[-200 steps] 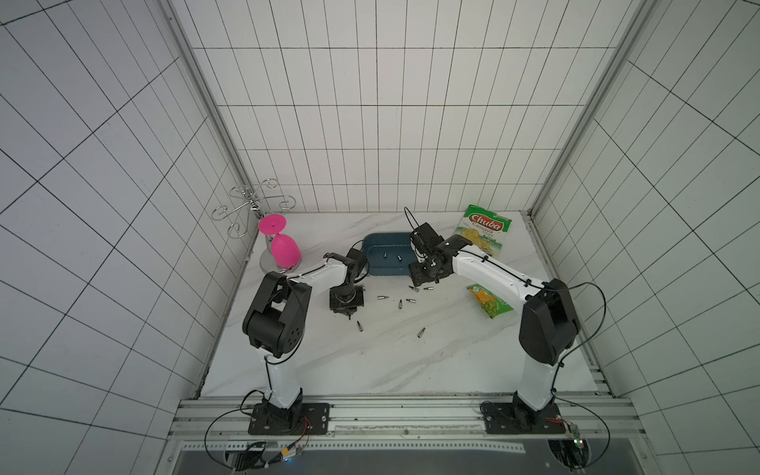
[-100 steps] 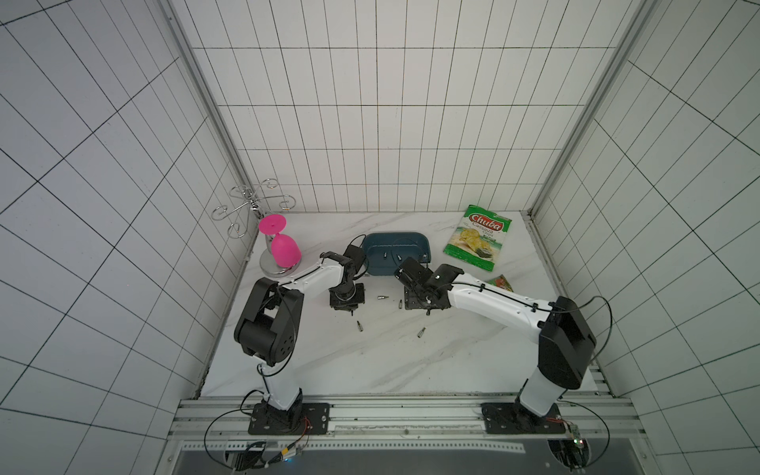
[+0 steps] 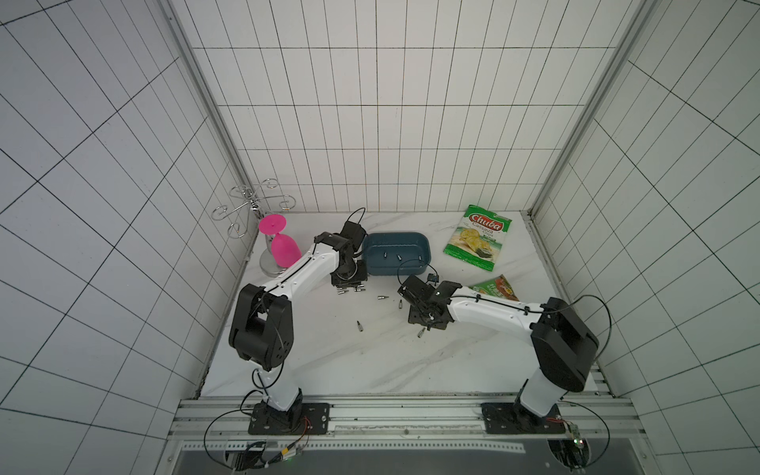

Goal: Put the bit on the desktop into the storage box
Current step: Place the screwdriver bit in the storage box.

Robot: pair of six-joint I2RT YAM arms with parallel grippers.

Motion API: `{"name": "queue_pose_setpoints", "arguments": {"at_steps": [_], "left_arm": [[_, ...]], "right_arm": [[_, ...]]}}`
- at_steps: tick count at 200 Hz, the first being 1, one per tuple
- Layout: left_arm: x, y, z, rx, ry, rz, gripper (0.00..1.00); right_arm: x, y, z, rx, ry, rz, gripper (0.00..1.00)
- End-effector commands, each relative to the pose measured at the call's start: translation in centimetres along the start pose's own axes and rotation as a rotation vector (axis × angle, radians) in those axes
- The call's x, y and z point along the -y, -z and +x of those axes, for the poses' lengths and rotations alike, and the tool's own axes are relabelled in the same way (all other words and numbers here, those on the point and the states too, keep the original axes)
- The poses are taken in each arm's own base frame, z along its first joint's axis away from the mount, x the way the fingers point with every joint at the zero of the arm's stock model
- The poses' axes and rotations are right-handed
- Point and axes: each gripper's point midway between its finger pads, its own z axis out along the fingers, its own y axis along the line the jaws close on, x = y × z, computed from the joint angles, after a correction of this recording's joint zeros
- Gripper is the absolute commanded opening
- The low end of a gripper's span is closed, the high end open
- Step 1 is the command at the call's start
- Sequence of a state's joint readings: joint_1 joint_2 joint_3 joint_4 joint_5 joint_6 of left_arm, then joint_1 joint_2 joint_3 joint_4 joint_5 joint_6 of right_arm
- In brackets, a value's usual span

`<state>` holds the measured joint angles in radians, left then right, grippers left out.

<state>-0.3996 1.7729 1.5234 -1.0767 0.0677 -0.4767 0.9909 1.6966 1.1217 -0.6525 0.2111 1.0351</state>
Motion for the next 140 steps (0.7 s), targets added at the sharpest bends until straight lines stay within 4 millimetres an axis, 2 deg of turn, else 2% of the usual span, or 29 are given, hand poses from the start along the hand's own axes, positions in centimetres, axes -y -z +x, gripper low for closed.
{"name": "queue_pose_setpoints", "arguments": {"at_steps": [1,27,55,108,140], "left_arm": [[0.6,0.8,-2.4,0.019,-0.028,-0.007,0.00],[1.8,1.1,-4.6,0.034,-0.040,0.001,0.00],[2.5,1.1,-5.7,0.040,-0.041,0.013,0.00],[2.5,0.1,-5.7,0.021,-0.041,0.012,0.00],[2.5,0.0,-5.7,0.021,-0.042,0.009,0.00]], "right_arm": [[-0.9,-0.2,0.6,-0.017,-0.033,-0.049,0.58],[-0.8,-0.8,1.1,-0.037,-0.039,-0.044,0.53],[-0.5,-1.0,1.7,-0.056,-0.052,-0.038,0.51],[0.0,-1.3,3.9,-0.108,-0.052,-0.027,0.50],[0.0,-1.5,4.6,-0.123,-0.047,-0.021,0.50]]}}
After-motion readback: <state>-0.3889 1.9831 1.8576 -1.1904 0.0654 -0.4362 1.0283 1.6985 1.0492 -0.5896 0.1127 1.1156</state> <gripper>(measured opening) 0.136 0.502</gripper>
